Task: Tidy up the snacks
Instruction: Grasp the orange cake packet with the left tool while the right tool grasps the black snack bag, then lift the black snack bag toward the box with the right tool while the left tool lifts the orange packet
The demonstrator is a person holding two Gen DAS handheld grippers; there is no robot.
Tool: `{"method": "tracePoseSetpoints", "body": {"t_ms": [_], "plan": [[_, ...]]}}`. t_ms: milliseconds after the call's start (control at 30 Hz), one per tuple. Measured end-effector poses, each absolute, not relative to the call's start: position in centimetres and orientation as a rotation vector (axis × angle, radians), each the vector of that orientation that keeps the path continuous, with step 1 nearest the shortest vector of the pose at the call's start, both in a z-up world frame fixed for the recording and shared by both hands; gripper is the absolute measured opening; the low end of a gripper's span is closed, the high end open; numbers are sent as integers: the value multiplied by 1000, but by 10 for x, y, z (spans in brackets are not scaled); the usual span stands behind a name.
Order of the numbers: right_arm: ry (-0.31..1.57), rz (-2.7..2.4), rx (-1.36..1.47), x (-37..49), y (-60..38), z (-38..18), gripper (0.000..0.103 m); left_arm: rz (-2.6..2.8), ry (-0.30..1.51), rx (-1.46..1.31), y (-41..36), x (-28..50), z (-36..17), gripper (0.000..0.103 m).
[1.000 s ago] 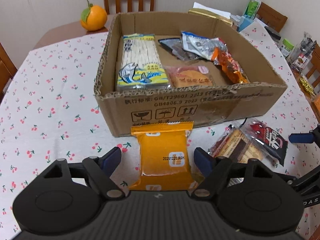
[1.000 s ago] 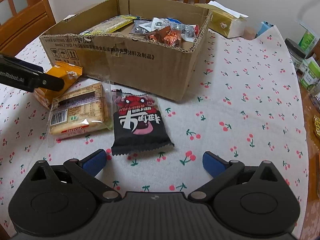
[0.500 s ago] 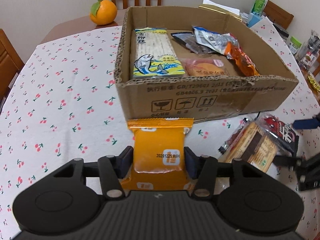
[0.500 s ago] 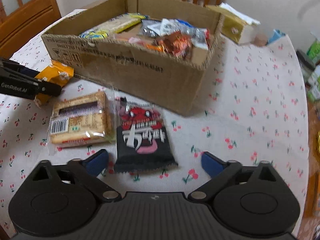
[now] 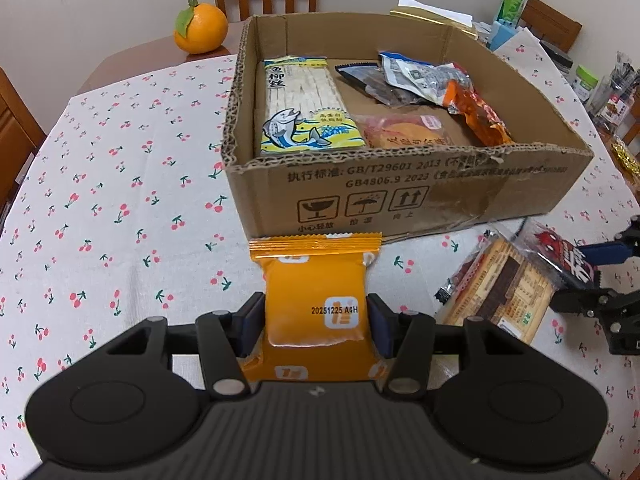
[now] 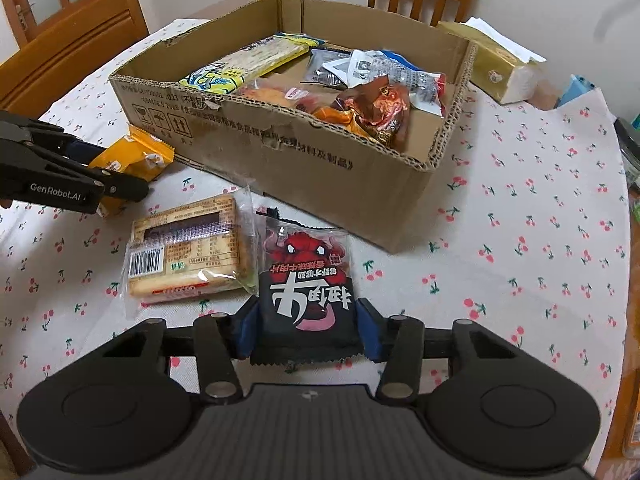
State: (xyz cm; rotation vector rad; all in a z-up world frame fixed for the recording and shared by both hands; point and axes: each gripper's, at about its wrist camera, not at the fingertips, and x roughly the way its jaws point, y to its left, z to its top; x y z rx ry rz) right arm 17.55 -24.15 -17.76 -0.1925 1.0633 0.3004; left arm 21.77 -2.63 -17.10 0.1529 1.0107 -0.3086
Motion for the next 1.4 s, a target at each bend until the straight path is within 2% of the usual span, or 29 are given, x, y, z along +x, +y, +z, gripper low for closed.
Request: {"method": "tracePoseSetpoints", "body": {"t_ms": [167,367,567,733,800,900,1400], "plan": [[1088,248,-214,152,-249,-175,55,-313,1021,158,-26,212,-170,54],[1092,243,-154,142,-258,-172,69,-305,1023,170,-29,212,-170,57],[1083,237,-160,153,-253,-177,69,-277,1020,155,-29,214,-171,57],[1081,233,-177,152,-251,-179,66,-272,1014,151,-29,214,-172,55],[1080,231,-174,152,-251,-178,58,-273,1012,147,-29,214,-171,51],[1080,220,-171,152,-252,-177,52,-281,1010,147,-28,213,-169,47],[1051,207,-142,143,-259,-143,52,-357,1020,184,-19,186,-135,46]]}}
